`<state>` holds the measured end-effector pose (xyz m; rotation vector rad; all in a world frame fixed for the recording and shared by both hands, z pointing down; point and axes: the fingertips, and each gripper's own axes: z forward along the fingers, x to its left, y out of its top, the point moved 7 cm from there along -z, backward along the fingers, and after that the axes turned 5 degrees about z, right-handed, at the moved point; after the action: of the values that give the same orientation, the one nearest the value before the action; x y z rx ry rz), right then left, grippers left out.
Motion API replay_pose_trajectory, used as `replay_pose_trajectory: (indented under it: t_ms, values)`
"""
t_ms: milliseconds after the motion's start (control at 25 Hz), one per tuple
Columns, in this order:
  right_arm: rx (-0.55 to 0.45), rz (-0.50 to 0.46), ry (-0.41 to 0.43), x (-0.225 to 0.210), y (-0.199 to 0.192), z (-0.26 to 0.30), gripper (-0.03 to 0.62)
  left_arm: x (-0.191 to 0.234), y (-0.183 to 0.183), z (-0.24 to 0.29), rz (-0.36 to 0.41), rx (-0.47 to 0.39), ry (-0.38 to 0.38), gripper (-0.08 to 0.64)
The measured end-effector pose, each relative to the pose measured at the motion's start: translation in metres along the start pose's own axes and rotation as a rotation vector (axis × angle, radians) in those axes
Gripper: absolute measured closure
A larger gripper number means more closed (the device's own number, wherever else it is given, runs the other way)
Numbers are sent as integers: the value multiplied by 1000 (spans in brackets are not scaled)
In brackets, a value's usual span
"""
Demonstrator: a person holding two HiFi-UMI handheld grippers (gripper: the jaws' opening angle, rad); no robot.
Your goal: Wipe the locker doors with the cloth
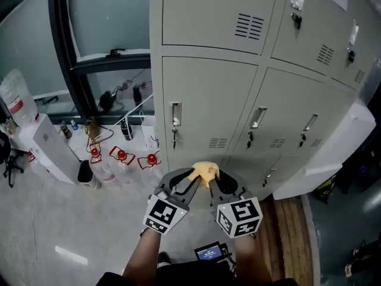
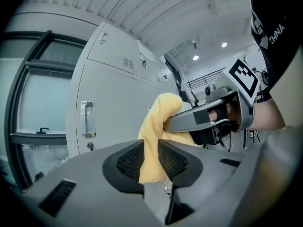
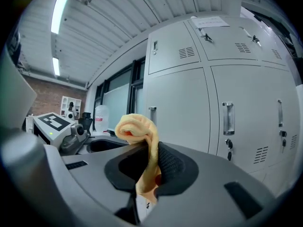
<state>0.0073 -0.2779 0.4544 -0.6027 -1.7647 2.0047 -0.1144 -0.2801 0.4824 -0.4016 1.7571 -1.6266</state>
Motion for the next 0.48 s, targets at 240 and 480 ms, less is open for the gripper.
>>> replay_pose_trajectory:
  t_ms: [240,480]
  values:
    - [-21,33,29,-4,0,-2,522,-2,7,7,28,27,16,518]
    - [-27,33,26,-8,-2,1,522,-1,8,11,31,42,20,523]
